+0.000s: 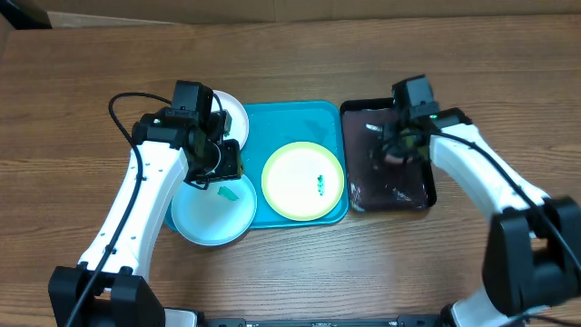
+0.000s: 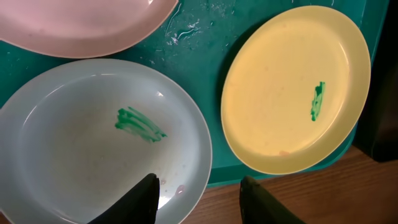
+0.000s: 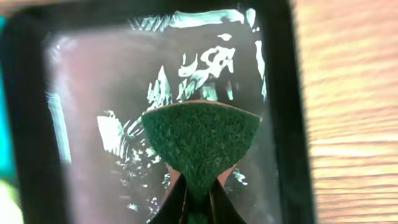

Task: Clean dirty plates on tray and stack at the side

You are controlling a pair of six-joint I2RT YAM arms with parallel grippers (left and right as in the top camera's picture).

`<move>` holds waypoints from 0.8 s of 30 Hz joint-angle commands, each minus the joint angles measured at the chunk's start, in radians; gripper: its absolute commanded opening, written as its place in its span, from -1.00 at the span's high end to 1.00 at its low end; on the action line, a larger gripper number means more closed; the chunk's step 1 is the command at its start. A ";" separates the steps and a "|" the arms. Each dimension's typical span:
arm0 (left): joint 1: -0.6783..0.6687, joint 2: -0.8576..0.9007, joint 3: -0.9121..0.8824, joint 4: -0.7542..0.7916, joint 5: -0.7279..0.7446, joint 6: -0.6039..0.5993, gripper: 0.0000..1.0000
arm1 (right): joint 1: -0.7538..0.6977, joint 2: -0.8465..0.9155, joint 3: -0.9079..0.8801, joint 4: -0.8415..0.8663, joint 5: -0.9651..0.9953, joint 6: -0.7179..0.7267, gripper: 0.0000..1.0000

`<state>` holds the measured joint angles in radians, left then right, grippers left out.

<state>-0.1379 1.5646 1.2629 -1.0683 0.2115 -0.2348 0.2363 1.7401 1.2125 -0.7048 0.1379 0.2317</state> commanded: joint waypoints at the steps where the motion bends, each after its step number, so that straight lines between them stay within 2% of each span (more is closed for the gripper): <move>1: -0.007 0.006 -0.003 0.011 -0.010 -0.017 0.12 | -0.002 -0.051 0.032 -0.014 0.007 -0.003 0.93; 4: -0.007 0.006 -0.003 0.019 -0.009 -0.017 0.12 | -0.002 -0.043 0.031 -0.026 0.008 -0.003 0.88; 7: -0.007 0.006 -0.003 0.019 -0.009 -0.043 0.21 | -0.002 -0.044 0.031 -0.039 0.007 -0.003 0.93; 10: -0.016 0.006 -0.018 0.034 -0.014 -0.078 0.21 | -0.002 -0.044 0.031 -0.051 0.007 -0.003 0.93; 14: -0.047 0.007 -0.088 0.132 -0.021 -0.107 0.20 | -0.002 -0.044 0.032 -0.064 0.005 -0.003 0.93; 21: -0.103 0.031 -0.145 0.255 -0.040 -0.114 0.34 | -0.002 -0.044 0.032 -0.079 0.000 -0.003 0.93; 24: -0.129 0.056 -0.150 0.277 -0.103 -0.130 0.34 | -0.002 -0.044 0.032 -0.084 0.000 -0.003 0.93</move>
<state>-0.2443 1.5932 1.1248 -0.8013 0.1753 -0.3386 0.2363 1.7046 1.2251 -0.7879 0.1368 0.2314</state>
